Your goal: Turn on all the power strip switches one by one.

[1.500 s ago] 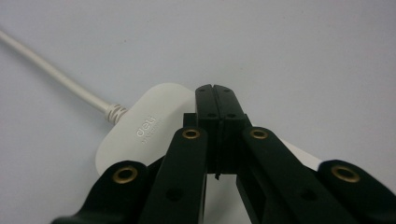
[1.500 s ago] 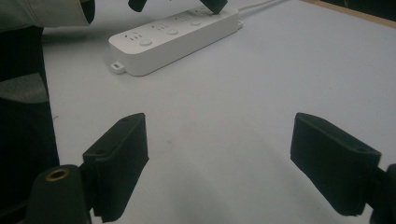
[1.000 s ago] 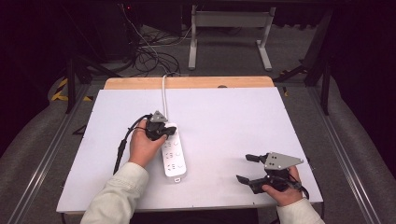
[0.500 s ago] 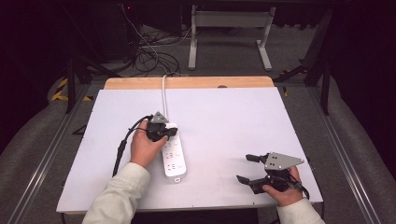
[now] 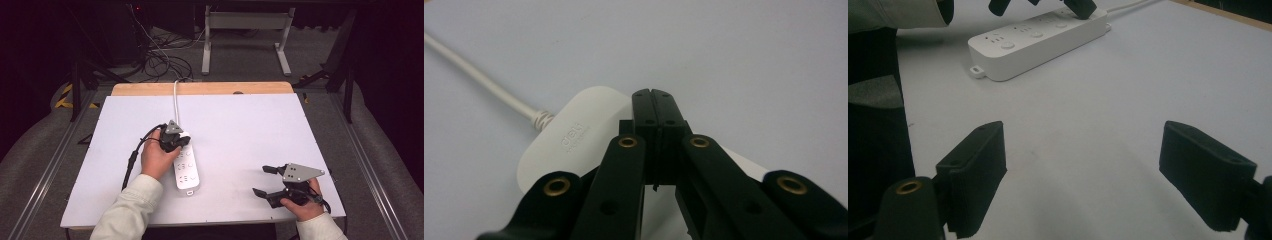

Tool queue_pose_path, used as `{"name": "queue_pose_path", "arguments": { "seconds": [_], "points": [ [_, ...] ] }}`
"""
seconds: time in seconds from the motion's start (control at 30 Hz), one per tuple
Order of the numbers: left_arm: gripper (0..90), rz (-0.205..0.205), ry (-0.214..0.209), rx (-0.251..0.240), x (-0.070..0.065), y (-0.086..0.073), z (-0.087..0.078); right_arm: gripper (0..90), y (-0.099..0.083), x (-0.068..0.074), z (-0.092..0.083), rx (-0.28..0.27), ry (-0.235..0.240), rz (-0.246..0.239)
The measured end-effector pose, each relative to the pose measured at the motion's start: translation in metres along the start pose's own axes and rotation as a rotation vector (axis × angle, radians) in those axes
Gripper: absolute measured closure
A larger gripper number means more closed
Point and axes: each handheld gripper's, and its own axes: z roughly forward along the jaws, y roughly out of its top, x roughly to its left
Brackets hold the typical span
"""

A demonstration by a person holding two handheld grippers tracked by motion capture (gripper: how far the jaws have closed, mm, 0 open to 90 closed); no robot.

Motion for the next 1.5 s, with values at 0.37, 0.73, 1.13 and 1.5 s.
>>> {"name": "queue_pose_path", "arguments": {
  "seconds": [0.37, 0.73, 1.13, 1.5],
  "points": [
    [89.6, -0.129, -0.031, -0.100, 0.015, 0.001, -0.031, 18.9, -0.002, -0.003, -0.002, -0.011, -0.007, 0.015],
    [56.7, -0.077, -0.076, -0.245, -0.001, -0.004, -0.080, 17.9, 0.000, -0.002, -0.002, -0.012, -0.024, 0.017],
    [36.0, -0.017, -0.097, -0.345, -0.015, -0.025, -0.115, 16.4, 0.000, -0.003, -0.003, -0.017, -0.033, 0.019],
    [28.3, 0.027, -0.108, -0.373, -0.020, -0.054, -0.132, 15.7, 0.000, -0.003, -0.004, -0.015, -0.036, 0.014]
  ]
}}
